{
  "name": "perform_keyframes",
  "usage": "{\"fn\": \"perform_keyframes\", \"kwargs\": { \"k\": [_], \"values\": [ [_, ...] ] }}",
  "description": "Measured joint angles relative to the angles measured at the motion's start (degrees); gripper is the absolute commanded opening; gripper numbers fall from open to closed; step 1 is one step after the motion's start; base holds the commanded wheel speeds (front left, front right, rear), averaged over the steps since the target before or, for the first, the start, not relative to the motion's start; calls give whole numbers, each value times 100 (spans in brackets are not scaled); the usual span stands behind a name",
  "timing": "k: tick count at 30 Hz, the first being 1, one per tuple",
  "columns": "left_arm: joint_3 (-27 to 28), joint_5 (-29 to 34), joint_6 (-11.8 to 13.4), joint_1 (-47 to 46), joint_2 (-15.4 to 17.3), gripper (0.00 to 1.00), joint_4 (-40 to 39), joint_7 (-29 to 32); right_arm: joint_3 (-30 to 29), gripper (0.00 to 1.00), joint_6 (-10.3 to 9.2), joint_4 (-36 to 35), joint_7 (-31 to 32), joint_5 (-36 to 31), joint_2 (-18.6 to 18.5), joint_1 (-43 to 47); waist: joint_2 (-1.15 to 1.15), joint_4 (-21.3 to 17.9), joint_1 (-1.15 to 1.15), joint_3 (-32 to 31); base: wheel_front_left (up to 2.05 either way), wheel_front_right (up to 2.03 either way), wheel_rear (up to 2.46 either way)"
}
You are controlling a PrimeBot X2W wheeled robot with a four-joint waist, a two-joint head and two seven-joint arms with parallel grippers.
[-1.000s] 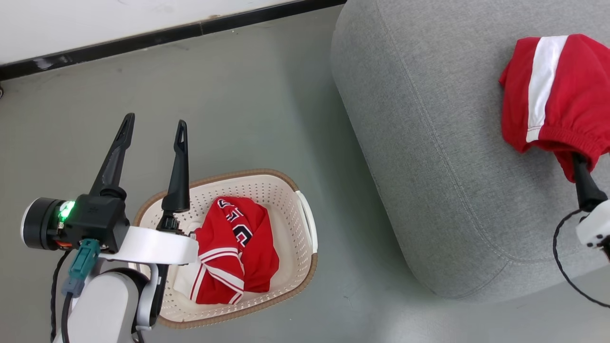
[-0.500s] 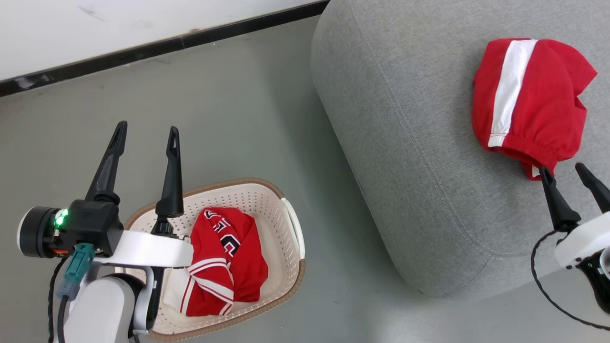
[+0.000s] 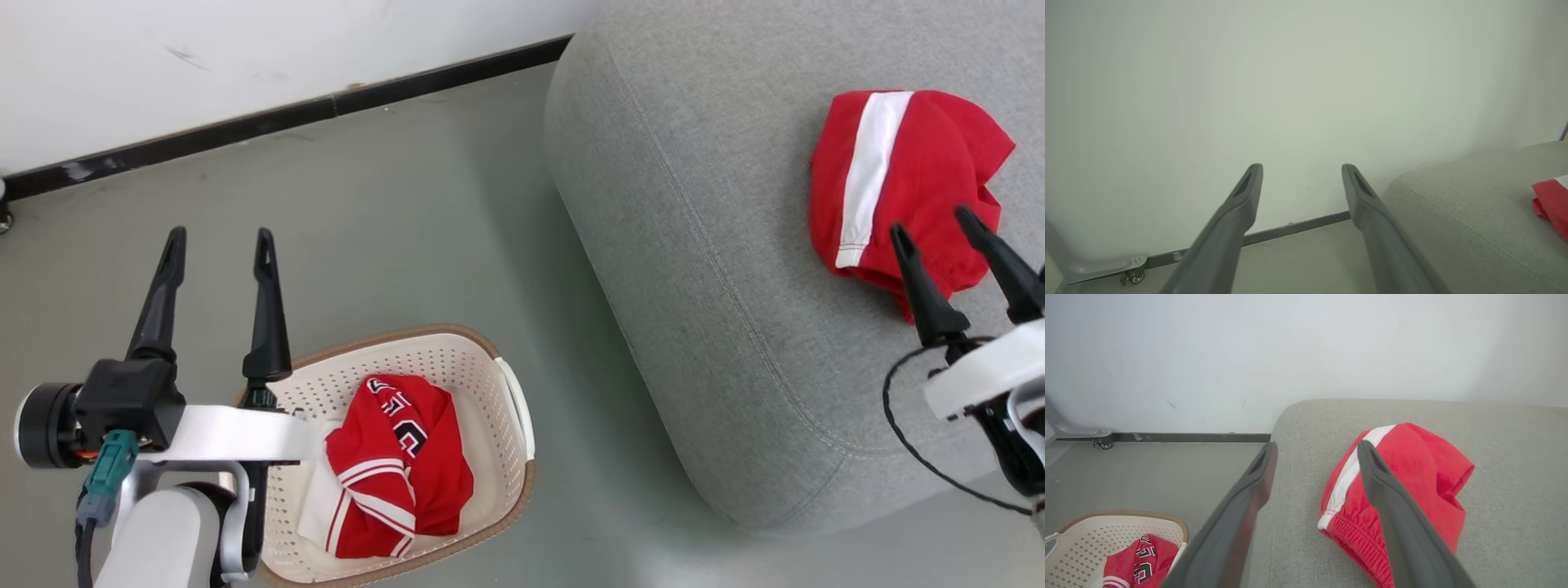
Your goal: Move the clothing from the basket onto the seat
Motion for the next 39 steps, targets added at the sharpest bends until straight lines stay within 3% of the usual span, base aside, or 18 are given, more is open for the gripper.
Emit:
{"fn": "perform_keyframes", "kwargs": {
  "k": [20,39],
  "values": [
    [242,-192,260,506,-241,100,272,-104,-88,100,0,-469,-58,-516,858,-277,0,743,0,-537,0,0,0],
    [13,-201,131,924,-389,100,706,-148,-516,100,0,-337,-153,-1204,1659,617,0,1356,0,-1281,0,0,0]
  ]
}}
